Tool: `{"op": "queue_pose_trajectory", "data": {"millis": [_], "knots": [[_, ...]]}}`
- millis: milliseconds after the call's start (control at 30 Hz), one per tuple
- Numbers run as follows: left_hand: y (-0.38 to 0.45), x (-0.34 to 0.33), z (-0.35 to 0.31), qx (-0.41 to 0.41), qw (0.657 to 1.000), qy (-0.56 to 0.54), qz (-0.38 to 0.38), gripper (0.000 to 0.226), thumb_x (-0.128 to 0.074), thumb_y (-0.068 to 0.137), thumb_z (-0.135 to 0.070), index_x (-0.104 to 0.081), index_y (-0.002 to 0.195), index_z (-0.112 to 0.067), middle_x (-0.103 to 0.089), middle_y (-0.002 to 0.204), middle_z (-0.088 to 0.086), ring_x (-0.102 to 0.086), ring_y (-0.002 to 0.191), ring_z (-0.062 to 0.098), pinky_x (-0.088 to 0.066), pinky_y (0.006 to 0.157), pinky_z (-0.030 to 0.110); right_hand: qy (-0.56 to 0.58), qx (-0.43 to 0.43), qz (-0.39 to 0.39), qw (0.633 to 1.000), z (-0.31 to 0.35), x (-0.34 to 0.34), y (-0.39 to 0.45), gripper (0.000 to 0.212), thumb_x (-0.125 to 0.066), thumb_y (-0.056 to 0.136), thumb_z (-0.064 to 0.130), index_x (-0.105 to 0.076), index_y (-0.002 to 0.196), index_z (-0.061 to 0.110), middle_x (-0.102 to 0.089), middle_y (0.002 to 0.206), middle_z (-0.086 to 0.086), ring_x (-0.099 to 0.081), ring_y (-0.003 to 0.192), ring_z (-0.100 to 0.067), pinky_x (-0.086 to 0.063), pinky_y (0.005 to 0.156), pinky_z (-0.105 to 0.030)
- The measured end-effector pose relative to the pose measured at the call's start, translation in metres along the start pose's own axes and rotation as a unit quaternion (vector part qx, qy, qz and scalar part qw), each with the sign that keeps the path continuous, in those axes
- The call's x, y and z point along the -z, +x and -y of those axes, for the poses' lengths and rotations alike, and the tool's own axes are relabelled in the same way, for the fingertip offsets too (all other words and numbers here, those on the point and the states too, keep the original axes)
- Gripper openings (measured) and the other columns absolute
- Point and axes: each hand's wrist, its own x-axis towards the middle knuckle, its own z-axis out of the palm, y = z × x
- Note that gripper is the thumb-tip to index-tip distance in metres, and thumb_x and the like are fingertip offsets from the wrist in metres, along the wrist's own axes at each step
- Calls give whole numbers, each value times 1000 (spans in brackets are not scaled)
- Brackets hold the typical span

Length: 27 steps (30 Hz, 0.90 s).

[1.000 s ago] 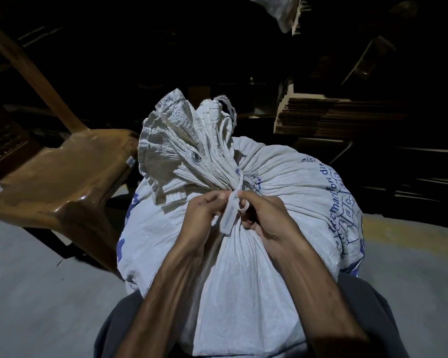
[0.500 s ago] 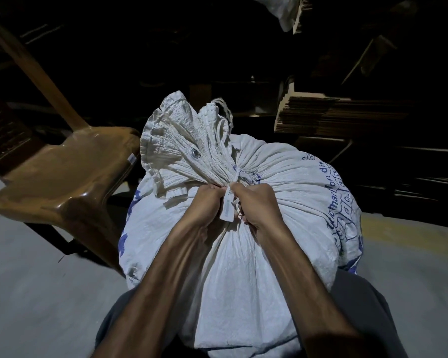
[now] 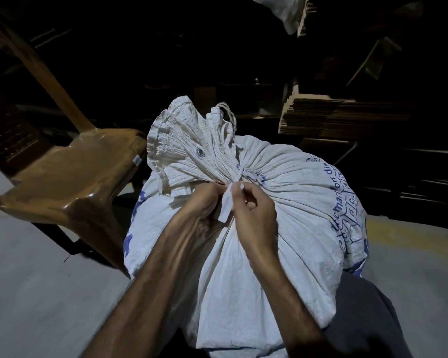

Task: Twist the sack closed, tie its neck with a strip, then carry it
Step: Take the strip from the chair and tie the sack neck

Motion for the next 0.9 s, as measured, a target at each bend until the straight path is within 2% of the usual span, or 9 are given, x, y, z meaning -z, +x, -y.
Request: {"op": "queue_pose_trajectory", "data": {"millis": [67,133,267,400,633,733,800,867,900], "knots": [[0,1,1,-6,1000,15,6,27,-47,97,5,-73,94,12,-74,79,22,-71,56,25,-59,47,29,44,-36,10,998,1,4,7,37,-53,106,48,-75,94,20,-77,81,-1,-73,79,-19,-53,77,-41],[3,2,3,-9,999,30,15,27,-46,98,4,-71,88,6,-69,69,18,-65,47,21,-53,43,25,81,-63,38,994,1,9,16,37,-57,105,44,-75,89,16,-78,80,-7,-70,72,-26,-54,75,-45],[8,6,5,-20,999,46,19,26,-48,97,-3,-73,95,5,-68,73,17,-63,55,24,-53,50,28,138,-105,112,978,8,21,30,16,-65,104,25,-79,96,21,-71,81,-3,-59,59,-8,-44,52,-20],[7,4,5,-26,997,58,31,24,-49,96,-1,-71,89,4,-68,72,19,-64,57,28,-53,47,28,141,-119,124,975,9,21,34,11,-65,103,20,-76,103,21,-65,77,-3,-55,49,-4,-40,44,-15],[16,4,2,-11,998,61,19,23,-52,94,2,-74,90,7,-71,80,23,-67,62,30,-59,64,36,120,-117,138,976,8,20,39,17,-61,101,16,-78,102,15,-61,67,-2,-55,52,-7,-40,46,-14],[21,3,-3,-5,998,65,4,20,-62,83,4,-75,95,12,-72,86,27,-69,70,33,-58,76,42,120,-121,144,975,8,20,40,21,-63,98,14,-78,84,19,-65,69,-4,-53,53,-6,-40,48,-17],[25,6,-7,18,997,78,10,34,-66,75,-1,-74,105,13,-74,94,28,-70,80,35,-61,86,46,114,-121,143,976,7,19,42,27,-64,95,15,-78,72,19,-63,66,-1,-50,52,-7,-37,51,-23],[31,10,-13,51,992,112,20,42,-68,73,-7,-74,110,9,-76,104,26,-70,90,34,-59,98,49,97,-125,144,977,7,19,44,23,-65,93,18,-77,73,19,-58,59,3,-47,51,-9,-34,53,-27],[31,11,-18,63,988,137,23,33,-67,77,-9,-74,106,5,-76,100,22,-70,88,32,-59,94,46,92,-130,142,977,7,19,45,21,-66,92,19,-74,72,19,-56,57,4,-46,52,-11,-34,53,-28]]}}
